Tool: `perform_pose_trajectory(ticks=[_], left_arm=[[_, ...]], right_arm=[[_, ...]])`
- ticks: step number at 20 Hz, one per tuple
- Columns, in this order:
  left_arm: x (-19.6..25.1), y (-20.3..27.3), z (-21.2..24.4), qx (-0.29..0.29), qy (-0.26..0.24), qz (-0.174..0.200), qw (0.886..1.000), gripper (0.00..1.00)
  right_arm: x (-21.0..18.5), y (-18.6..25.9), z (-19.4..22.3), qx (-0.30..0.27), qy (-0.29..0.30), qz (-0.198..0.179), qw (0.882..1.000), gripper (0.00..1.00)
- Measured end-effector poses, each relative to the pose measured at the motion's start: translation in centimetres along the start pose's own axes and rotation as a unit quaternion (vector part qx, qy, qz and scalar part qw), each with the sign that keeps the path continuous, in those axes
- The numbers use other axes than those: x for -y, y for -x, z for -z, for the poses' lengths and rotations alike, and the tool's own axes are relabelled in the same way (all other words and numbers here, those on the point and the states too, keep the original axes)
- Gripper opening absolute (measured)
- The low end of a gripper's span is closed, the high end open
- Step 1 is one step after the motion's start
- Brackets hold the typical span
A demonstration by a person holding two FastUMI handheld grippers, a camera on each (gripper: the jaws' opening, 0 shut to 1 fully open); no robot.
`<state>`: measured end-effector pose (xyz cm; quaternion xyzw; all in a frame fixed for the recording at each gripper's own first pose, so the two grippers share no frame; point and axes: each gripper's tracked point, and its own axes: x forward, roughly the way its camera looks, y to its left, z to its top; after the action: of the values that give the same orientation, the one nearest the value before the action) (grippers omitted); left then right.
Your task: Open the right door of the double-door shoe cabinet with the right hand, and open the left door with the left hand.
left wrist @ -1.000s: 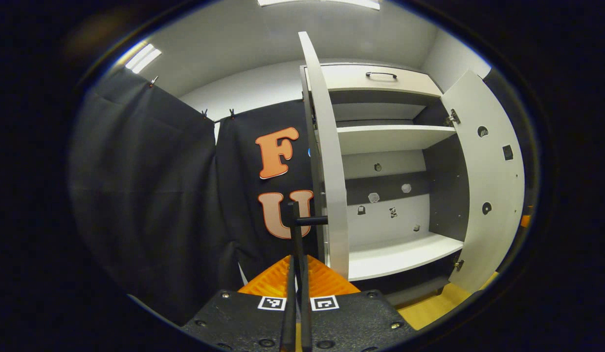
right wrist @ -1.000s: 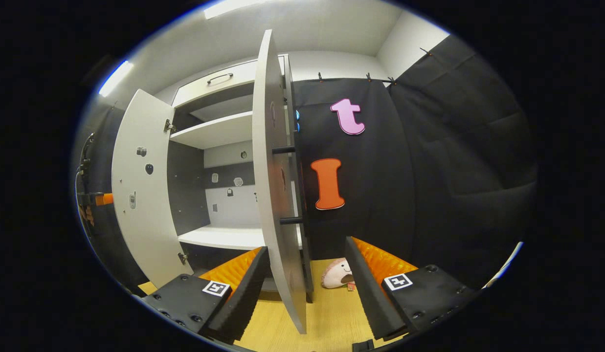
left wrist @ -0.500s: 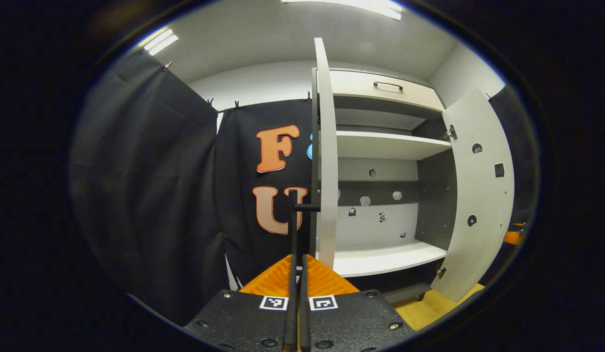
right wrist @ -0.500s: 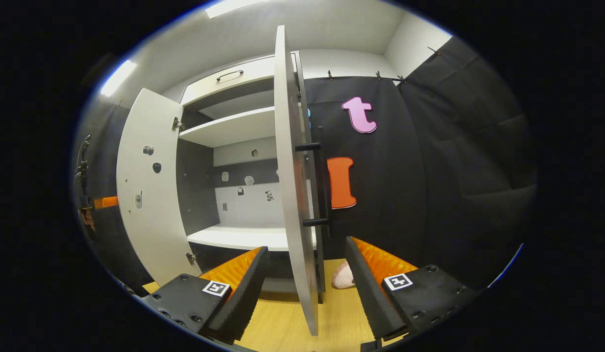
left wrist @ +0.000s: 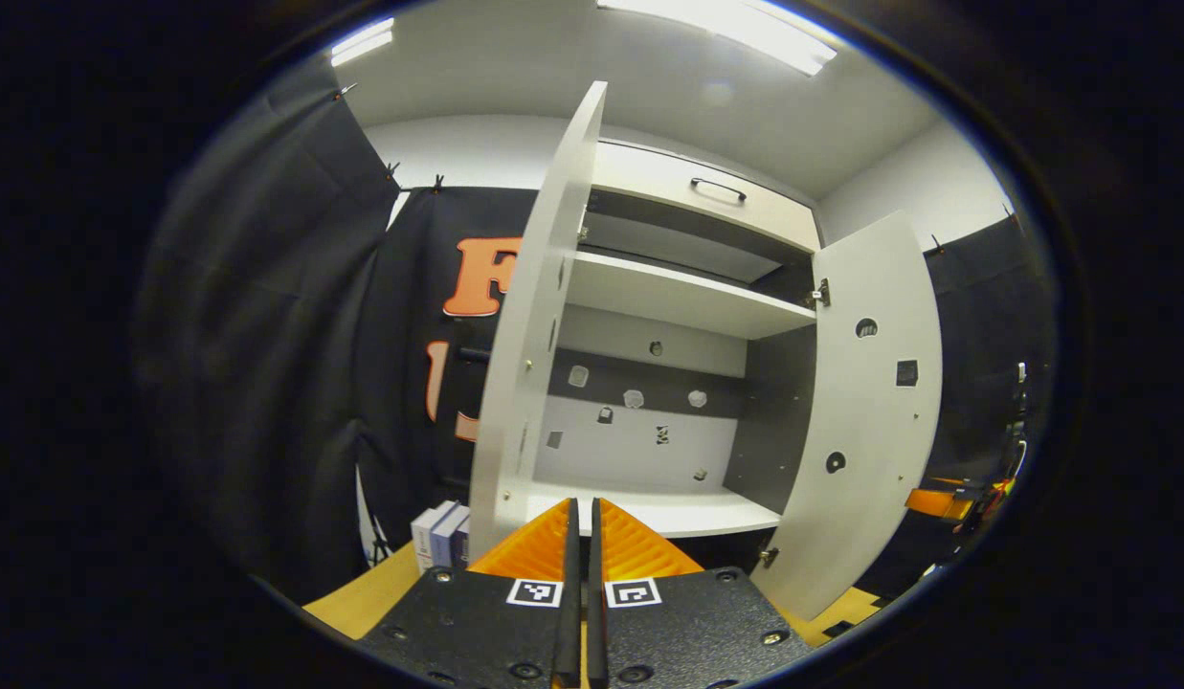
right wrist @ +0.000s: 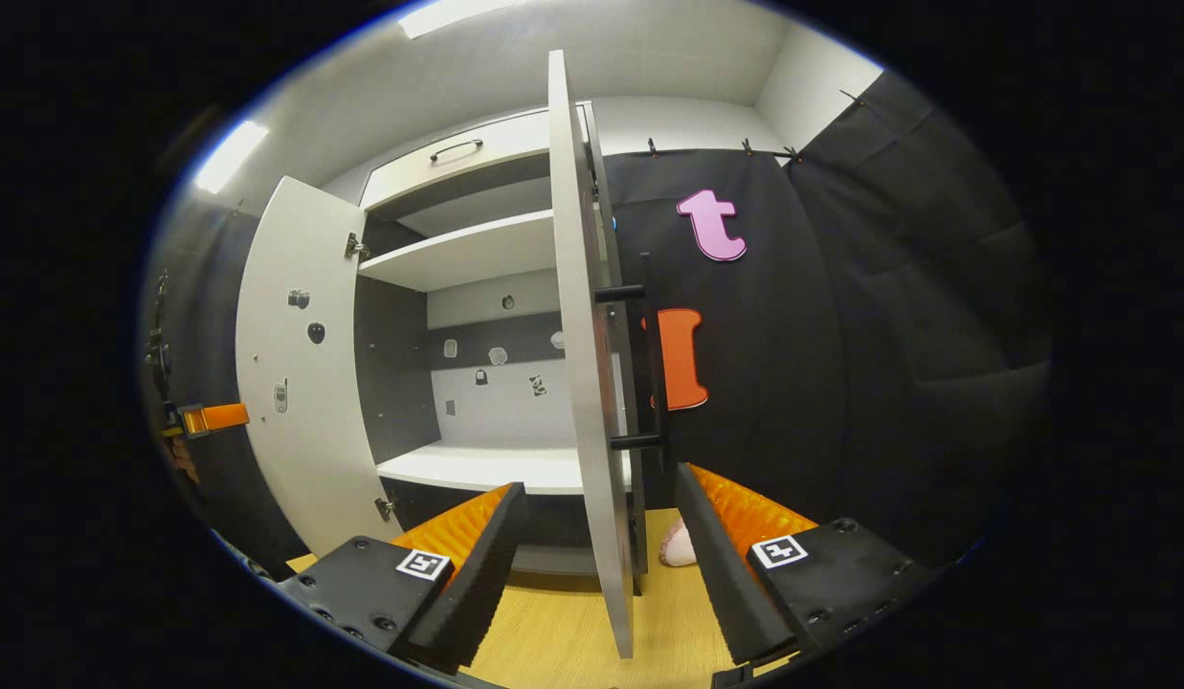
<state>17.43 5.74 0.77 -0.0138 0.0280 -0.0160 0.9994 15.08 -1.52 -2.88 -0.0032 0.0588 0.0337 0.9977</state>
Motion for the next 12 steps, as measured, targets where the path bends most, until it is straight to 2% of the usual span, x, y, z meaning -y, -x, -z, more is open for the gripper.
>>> perform_pose_trajectory(ticks=[2, 4, 5, 8, 9, 10, 11, 12], left_arm=[[0.8, -0.6, 0.4, 0.007, 0.006, -0.004, 1.000, 0.03], [2.6, -1.0, 1.1, 0.012, 0.012, 0.008, 1.000, 0.00], [3.3, -1.2, 1.3, 0.015, 0.006, 0.012, 1.000, 0.04], [4.4, -1.6, 1.7, 0.030, -0.025, 0.005, 0.999, 0.04], [5.2, -1.8, 1.7, 0.034, -0.026, 0.008, 0.999, 0.12], [5.9, -1.8, 1.9, 0.036, -0.027, 0.015, 0.999, 0.05], [6.4, -2.1, 2.2, 0.037, -0.030, 0.018, 0.999, 0.05], [6.7, -2.2, 2.5, 0.036, -0.034, 0.017, 0.999, 0.12]], right_arm=[[0.1, 0.4, -0.3, 0.003, 0.006, 0.002, 1.000, 0.99], [0.5, 0.7, -0.6, 0.007, 0.011, 0.009, 1.000, 0.99], [0.7, 0.9, -0.6, 0.009, 0.012, 0.012, 1.000, 0.99], [1.2, 1.4, -1.1, 0.015, 0.012, 0.018, 1.000, 0.99], [1.4, 1.6, -1.1, 0.016, 0.013, 0.020, 1.000, 0.99], [1.6, 1.8, -1.3, 0.018, 0.015, 0.024, 0.999, 0.99], [1.9, 2.0, -1.4, 0.019, 0.016, 0.029, 0.999, 0.99], [2.0, 2.2, -1.4, 0.020, 0.016, 0.031, 0.999, 0.99]])
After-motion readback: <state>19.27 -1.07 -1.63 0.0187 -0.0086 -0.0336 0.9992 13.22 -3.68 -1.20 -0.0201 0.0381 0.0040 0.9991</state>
